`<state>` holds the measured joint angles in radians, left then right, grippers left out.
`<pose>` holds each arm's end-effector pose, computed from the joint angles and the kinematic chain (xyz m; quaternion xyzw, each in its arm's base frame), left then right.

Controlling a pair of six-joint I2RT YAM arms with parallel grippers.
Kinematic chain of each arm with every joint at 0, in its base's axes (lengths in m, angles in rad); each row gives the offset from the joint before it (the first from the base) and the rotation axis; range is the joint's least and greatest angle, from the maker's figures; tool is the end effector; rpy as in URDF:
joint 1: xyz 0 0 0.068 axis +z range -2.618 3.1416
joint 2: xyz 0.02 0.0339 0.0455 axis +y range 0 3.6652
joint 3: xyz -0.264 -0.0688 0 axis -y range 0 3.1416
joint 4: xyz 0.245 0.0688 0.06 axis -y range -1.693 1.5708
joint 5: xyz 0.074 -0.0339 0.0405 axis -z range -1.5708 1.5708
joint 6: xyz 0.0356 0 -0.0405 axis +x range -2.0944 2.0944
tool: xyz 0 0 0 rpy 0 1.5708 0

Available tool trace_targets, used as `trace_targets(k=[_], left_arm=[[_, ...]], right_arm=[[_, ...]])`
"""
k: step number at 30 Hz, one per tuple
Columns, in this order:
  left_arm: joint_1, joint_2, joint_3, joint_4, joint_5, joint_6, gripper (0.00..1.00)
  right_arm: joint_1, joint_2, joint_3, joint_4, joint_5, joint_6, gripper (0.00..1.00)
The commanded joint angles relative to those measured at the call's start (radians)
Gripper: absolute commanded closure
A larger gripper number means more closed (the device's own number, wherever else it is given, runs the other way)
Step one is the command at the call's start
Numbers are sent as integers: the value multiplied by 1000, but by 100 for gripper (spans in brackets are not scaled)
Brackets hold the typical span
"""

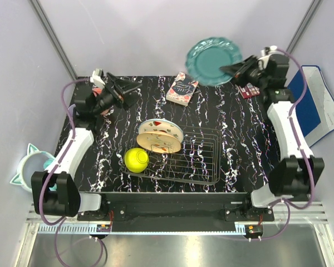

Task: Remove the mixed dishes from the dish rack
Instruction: Place the plate at the center of the board.

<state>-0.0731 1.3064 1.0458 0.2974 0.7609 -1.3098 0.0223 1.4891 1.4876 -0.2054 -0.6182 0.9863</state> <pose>0.3003 -0.0466 0.3668 -0.1557 0.6800 -0.6248 0.3506 0.3438 0.0283 0.4151 0.1729 0.7442 0.4969 0.4116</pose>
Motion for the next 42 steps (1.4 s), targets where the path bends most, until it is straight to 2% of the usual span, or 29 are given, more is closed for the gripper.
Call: trace_targets(k=[1,3,5,7,10,25,35,42], left_arm=[[-5,-27,-156,246,17,-148,1],[-5,-70,-184,183,0,-88,1],[-5,-107,-169,42,-24,-19,1],[-13,-131,-150,-99,-55,85,1],[-31,-150,-138,-164,-80,147,1],[-59,-174,-101,-219,-55,182,1],[-62,-184,-124,-219,-61,184,1],[-60,-179,-125,-231,-66,187,1]], right_arm=[[-125,120,86,250,23,179,100],[-162,190,129,239,43,155,100],[-165,255,203,142,83,66,100],[-167,293,226,120,97,28,100],[-170,365,221,107,97,9,100],[-167,623,212,81,106,-60,100],[-160,714,223,66,94,-63,100],[-154,792,299,-48,97,-64,100]])
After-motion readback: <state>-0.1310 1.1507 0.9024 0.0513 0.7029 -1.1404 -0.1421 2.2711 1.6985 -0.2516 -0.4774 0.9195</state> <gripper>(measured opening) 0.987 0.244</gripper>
